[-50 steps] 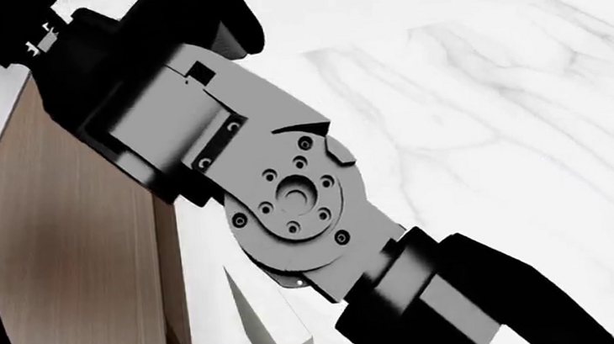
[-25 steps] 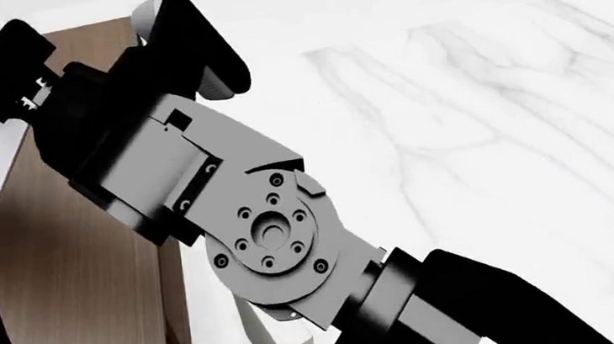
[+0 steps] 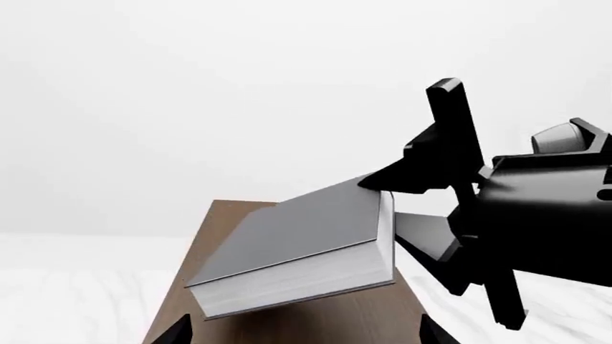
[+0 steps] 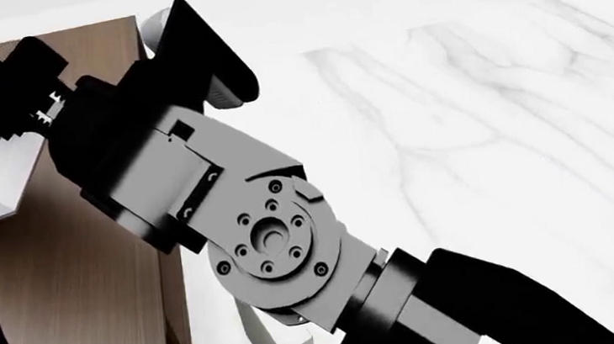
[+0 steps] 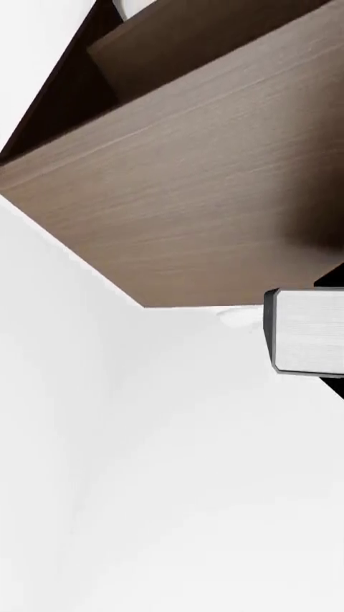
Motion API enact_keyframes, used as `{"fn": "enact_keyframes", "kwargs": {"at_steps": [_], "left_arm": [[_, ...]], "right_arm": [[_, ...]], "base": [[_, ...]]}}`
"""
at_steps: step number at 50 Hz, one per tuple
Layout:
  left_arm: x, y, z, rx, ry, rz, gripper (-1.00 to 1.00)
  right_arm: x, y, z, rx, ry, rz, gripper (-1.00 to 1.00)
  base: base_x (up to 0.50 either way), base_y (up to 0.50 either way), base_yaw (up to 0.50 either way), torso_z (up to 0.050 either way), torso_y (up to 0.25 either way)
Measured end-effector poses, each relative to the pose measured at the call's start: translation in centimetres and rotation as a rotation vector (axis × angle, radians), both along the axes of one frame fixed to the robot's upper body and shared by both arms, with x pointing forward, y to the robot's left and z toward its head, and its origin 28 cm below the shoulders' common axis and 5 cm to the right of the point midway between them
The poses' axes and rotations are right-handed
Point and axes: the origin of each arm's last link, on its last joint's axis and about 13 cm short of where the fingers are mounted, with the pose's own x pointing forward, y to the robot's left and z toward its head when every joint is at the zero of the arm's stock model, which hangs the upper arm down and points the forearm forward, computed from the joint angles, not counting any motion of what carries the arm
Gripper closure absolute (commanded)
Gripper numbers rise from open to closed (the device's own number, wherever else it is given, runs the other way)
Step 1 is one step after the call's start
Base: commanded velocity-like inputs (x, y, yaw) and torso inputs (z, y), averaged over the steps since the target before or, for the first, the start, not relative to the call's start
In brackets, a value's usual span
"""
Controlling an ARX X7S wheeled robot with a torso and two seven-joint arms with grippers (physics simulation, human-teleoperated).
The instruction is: Pick up the book in the middle and place it on the cabinet shelf.
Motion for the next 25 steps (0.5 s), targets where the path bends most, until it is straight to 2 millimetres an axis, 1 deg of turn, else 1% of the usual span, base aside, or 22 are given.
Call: {"fn": "enact_keyframes", "kwargs": {"at_steps": [12,25], "left_arm": [[0.0,0.1,0.1,-0.003,-0.003,0.004,-1.0],[0.0,0.1,0.1,-0.004,-0.003,0.005,-1.0]], "right_arm": [[0.3,-0.1,-0.9,-0.025,0.005,-0.012,1.0],[0.5,-0.2,-1.3,-0.02,-0.009,-0.012,1.0]], "base": [[0.0,0.0,0.0,0.0,0.002],[0.0,0.0,0.0,0.001,0.0]]}}
